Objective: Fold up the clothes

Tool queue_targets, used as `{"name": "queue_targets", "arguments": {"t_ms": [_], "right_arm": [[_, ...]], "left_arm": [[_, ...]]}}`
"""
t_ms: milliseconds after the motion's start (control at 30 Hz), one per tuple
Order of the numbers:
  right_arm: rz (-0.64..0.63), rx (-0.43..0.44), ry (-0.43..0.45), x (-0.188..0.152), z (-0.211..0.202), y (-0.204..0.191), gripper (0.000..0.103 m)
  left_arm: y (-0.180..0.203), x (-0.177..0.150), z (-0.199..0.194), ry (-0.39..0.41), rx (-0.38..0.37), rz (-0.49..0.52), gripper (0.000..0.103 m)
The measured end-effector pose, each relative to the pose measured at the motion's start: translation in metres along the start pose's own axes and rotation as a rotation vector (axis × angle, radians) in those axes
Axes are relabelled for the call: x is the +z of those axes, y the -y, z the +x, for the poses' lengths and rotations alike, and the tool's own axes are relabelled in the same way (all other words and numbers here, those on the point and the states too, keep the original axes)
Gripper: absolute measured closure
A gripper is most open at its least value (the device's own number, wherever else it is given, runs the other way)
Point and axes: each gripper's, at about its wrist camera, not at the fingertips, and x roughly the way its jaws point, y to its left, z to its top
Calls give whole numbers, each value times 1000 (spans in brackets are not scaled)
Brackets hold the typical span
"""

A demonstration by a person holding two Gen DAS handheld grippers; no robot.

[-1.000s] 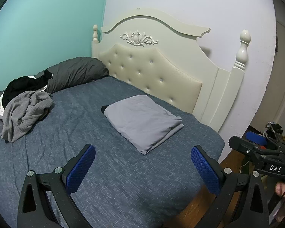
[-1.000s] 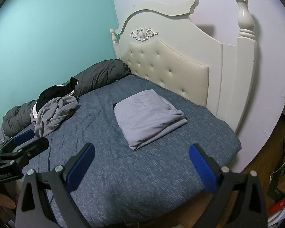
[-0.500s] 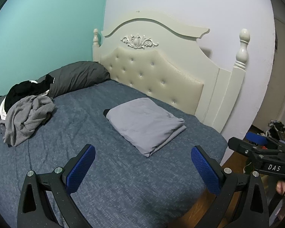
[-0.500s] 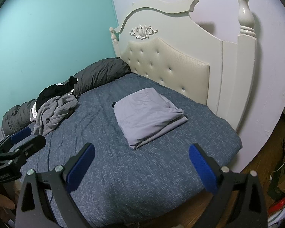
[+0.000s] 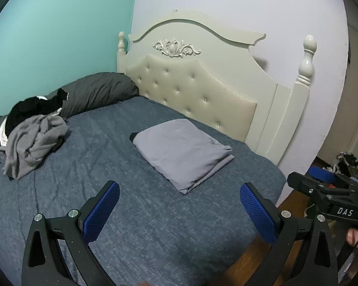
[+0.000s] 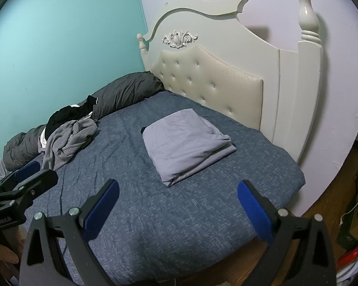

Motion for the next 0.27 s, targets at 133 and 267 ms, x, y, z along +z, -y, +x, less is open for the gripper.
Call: {"name": "queue_targets", "arguments": {"t_ms": [133,267], "right_arm": [[5,-2,-2,-1,1,2,3],[8,-4,-6,-1,3,3,3]], "left_arm": [[1,-2,-1,-8,26,5,1],[1,-3,-1,-2,37,16,1]]}}
